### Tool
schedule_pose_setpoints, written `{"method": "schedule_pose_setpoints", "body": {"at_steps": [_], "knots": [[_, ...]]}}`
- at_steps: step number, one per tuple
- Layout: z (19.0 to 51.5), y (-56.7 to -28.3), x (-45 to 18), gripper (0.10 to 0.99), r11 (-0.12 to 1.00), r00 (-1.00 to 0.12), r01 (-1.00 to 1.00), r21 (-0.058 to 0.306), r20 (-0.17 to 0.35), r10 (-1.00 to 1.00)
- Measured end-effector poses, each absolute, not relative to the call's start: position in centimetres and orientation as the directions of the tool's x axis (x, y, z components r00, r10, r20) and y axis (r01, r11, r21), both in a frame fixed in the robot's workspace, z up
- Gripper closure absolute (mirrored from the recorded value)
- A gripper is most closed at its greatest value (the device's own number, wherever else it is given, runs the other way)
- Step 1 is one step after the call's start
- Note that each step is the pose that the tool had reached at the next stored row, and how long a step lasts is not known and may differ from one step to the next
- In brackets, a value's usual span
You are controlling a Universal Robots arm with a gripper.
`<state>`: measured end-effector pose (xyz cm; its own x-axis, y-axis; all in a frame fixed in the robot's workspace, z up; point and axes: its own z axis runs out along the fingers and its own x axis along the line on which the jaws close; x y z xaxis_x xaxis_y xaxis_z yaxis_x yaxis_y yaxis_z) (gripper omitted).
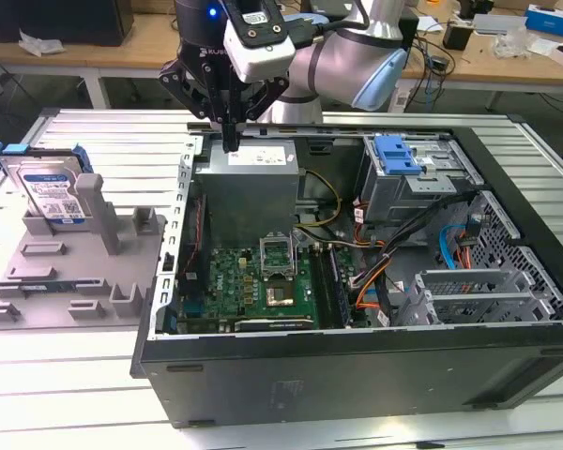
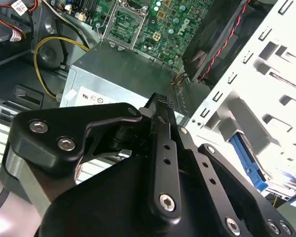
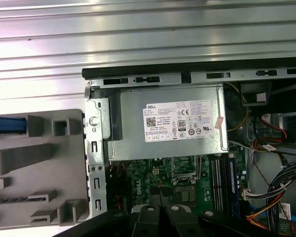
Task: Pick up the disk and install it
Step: 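Reach for the disk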
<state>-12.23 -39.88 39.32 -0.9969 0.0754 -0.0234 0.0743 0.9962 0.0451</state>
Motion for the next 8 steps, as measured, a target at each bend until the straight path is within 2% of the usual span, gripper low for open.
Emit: {"method": "schedule_pose_setpoints", "body": {"at_steps": [8], "knots": [[39.0, -38.3, -15.4, 0.980, 0.996, -0.997, 0.075, 0.045, -0.017, 0.075]]}}
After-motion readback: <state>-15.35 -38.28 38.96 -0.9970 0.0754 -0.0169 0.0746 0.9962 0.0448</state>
